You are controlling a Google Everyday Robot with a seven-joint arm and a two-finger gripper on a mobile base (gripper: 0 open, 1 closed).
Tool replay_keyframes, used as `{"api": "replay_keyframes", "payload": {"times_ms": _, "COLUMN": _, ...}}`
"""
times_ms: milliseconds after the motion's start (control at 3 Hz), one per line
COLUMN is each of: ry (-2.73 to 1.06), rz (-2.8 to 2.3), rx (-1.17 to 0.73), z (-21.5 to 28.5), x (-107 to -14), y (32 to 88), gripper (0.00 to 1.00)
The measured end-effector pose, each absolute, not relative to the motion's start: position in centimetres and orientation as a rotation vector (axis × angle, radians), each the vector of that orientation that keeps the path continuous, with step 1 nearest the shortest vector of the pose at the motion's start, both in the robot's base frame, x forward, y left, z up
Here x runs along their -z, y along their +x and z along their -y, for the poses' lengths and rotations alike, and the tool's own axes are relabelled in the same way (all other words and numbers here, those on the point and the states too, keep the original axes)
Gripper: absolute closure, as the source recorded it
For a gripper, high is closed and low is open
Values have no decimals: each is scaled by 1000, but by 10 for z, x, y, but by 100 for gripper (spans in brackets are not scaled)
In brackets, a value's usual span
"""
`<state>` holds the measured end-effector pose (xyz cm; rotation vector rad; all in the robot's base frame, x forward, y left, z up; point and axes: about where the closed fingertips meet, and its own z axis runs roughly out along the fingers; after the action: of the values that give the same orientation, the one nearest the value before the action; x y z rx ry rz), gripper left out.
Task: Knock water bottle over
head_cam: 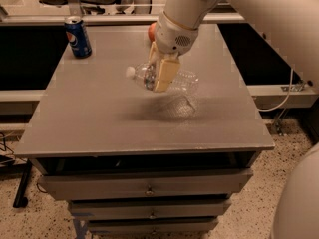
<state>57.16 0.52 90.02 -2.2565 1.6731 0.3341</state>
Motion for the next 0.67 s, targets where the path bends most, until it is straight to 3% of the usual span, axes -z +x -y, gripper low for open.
{"api": "replay_keyframes", "payload": {"times_ms": 667, "ry": -2280, "rz": -1676, "rx": -339, "z": -6, "x": -893, "y": 565, "gripper": 38}}
